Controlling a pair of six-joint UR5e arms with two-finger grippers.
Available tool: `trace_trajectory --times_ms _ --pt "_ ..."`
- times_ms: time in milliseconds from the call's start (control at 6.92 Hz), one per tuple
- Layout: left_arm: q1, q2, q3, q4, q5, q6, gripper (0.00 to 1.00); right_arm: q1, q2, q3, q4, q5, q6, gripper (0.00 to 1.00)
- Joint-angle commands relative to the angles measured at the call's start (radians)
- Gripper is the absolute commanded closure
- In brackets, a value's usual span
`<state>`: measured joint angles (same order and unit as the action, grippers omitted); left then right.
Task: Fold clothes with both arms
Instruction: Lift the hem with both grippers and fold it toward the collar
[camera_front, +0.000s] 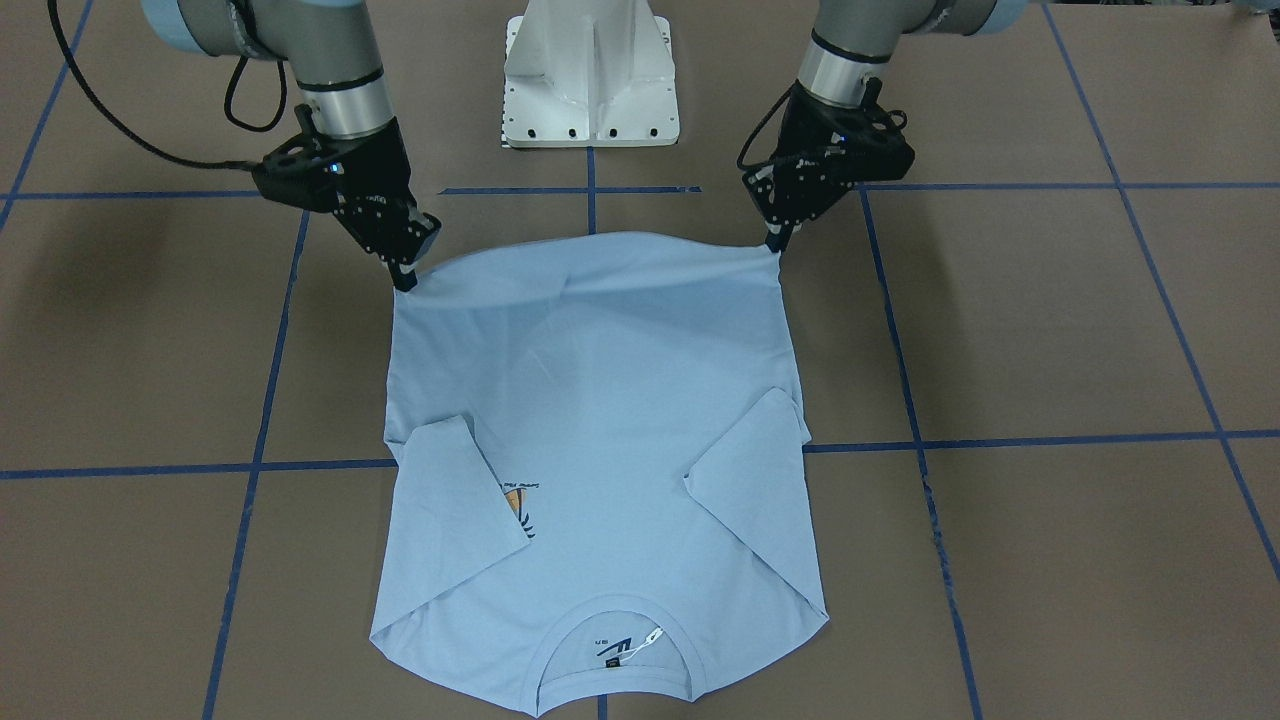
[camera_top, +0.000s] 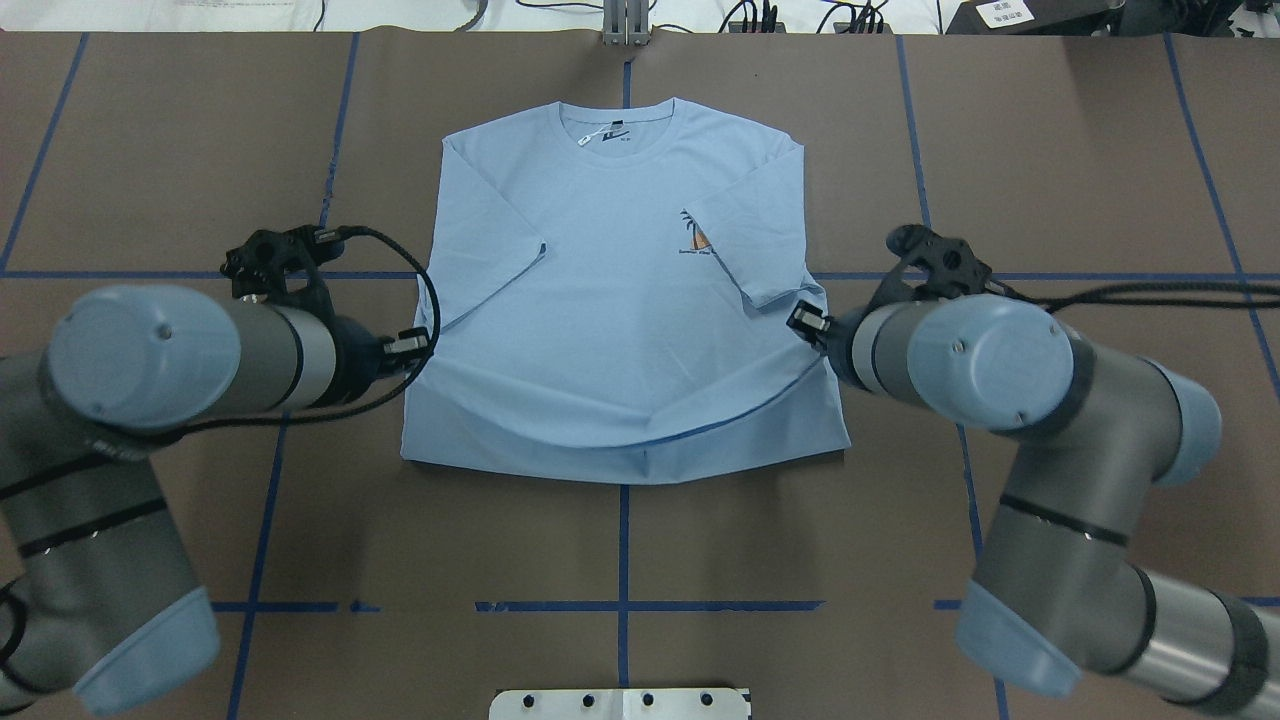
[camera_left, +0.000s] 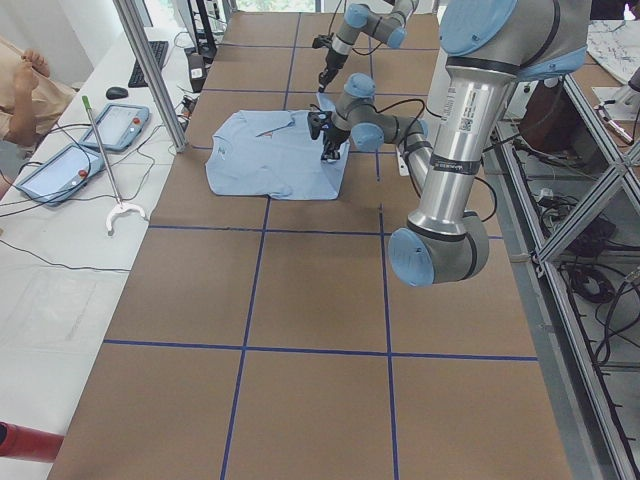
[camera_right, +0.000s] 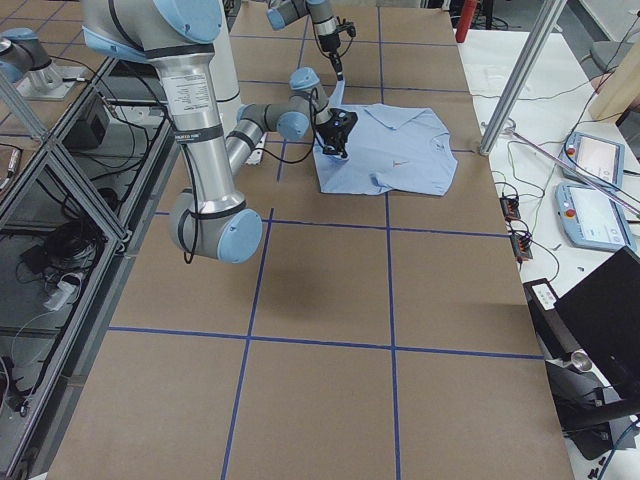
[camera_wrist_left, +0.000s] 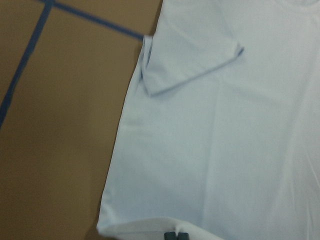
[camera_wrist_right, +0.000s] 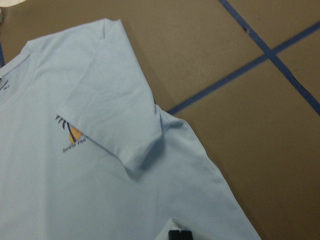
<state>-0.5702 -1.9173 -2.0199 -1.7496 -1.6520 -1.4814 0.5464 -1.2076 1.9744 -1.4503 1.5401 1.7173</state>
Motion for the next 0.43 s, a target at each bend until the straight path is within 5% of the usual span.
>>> trace_trajectory --times_ms 0,289 --pt "-0.152 -0.089 0.148 -0.024 0.003 0.044 1.00 0.131 0.120 -0.187 0.007 0.023 -0.105 1.00" --pt "-0.177 -0.150 0.320 -0.213 0.052 0.043 1.00 0.199 0.276 -0.442 0.022 0.018 -0.114 1.00"
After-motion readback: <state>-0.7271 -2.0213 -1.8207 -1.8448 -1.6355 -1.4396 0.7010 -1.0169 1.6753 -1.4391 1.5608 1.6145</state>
